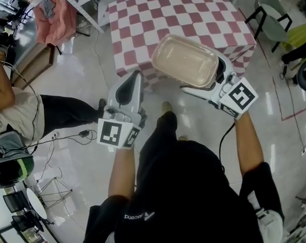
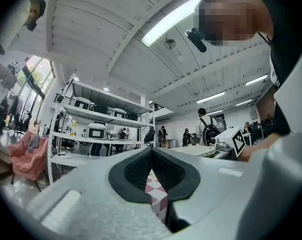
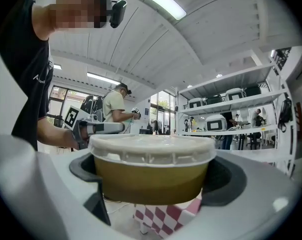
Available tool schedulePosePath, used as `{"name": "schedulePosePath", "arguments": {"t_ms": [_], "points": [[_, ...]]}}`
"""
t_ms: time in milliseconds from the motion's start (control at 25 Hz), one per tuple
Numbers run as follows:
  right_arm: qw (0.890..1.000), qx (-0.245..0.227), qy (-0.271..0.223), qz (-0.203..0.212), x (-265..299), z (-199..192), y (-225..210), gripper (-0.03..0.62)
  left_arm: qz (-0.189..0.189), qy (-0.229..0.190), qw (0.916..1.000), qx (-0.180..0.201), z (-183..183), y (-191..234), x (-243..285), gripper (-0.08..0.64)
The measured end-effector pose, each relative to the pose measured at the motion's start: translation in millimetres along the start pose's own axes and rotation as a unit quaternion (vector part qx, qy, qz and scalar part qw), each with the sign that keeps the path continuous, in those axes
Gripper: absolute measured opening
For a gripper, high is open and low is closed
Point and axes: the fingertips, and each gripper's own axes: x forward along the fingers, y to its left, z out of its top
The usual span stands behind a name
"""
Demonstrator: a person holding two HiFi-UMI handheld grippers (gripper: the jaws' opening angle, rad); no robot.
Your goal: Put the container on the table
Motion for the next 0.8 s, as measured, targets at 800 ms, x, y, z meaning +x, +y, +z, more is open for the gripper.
{"name": "schedulePosePath", "arguments": {"t_ms": [800], "points": [[0.998, -0.006, 0.062, 0.031, 207, -56, -238, 0.581, -0.009, 0.01, 0.9998, -0.013, -68, 207, 223, 0.009]]}}
